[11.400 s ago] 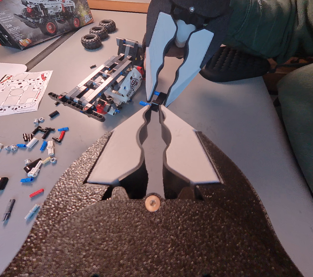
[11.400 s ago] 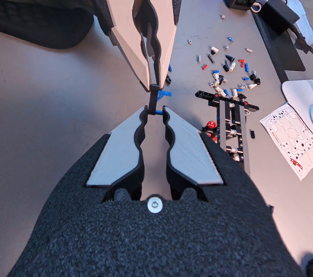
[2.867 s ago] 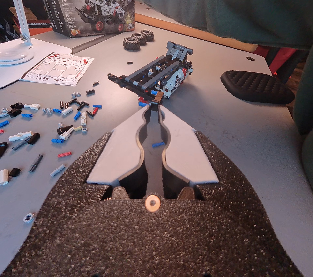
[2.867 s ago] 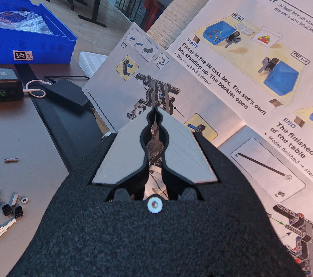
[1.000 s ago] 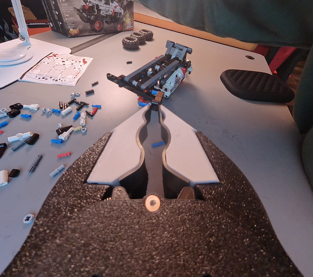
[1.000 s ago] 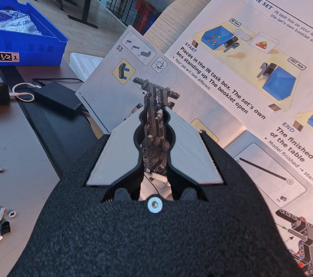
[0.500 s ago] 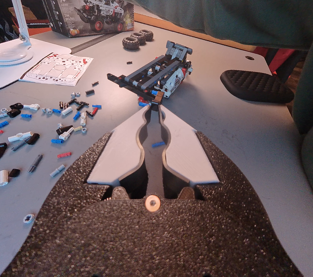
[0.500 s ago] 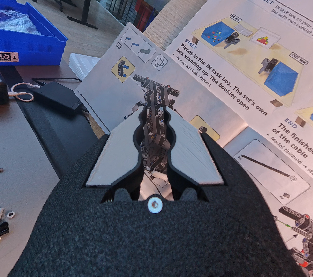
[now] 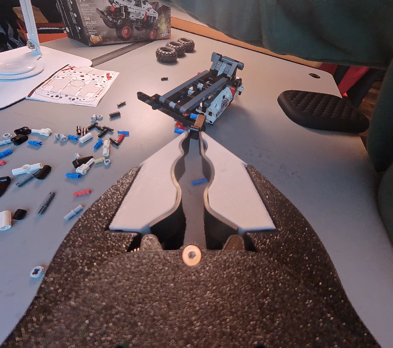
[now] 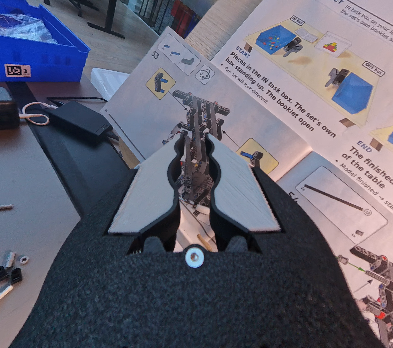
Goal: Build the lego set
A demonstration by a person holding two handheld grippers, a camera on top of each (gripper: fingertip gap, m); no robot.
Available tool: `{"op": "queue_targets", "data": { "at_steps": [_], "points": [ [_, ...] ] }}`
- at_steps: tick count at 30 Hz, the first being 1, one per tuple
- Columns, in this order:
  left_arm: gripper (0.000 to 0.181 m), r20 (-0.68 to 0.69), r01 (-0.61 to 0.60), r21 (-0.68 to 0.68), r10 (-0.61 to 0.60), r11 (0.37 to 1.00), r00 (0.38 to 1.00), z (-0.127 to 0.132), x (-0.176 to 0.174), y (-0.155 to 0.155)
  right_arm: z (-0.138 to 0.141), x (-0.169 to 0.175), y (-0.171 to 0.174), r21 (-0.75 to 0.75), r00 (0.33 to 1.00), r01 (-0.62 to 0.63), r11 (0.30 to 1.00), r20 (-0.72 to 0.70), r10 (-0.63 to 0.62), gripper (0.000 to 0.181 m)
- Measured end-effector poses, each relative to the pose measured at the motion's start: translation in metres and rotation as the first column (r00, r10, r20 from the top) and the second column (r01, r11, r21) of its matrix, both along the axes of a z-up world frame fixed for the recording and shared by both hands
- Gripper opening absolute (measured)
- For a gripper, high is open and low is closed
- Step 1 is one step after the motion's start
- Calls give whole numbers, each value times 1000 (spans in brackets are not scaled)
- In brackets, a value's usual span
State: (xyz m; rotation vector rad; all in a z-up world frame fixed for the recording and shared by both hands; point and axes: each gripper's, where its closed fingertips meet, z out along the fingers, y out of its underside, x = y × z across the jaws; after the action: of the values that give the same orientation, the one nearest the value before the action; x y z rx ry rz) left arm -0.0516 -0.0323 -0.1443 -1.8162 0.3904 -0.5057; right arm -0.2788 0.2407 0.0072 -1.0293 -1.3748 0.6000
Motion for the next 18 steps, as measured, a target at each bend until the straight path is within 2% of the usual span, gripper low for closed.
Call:
{"op": "queue_targets", "data": {
  "at_steps": [5,8,10,13,15,18],
  "points": [
    [8,11,-4,5,3,1000,1000,2,-1,0,3,24,-39,-18,994,-108,994,13,108,10],
    [7,3,-5,1,5,1000,1000,2,0,0,-7,60,-87,-111,967,-235,966,75,244,4],
    [7,8,-1,4,1,1000,1000,3,1,0,-20,95,-119,-170,943,-276,946,140,300,2],
    [7,5,0,-4,0,1000,1000,2,4,0,-38,156,-156,-235,937,-218,947,222,270,1],
    [7,-4,2,-12,-2,1000,1000,0,7,1,-49,197,-176,-268,951,-139,953,231,204,0],
    [7,-11,17,-4,-17,1000,1000,2,13,0,-82,243,-199,-251,962,0,968,264,69,0]
  ]
}}
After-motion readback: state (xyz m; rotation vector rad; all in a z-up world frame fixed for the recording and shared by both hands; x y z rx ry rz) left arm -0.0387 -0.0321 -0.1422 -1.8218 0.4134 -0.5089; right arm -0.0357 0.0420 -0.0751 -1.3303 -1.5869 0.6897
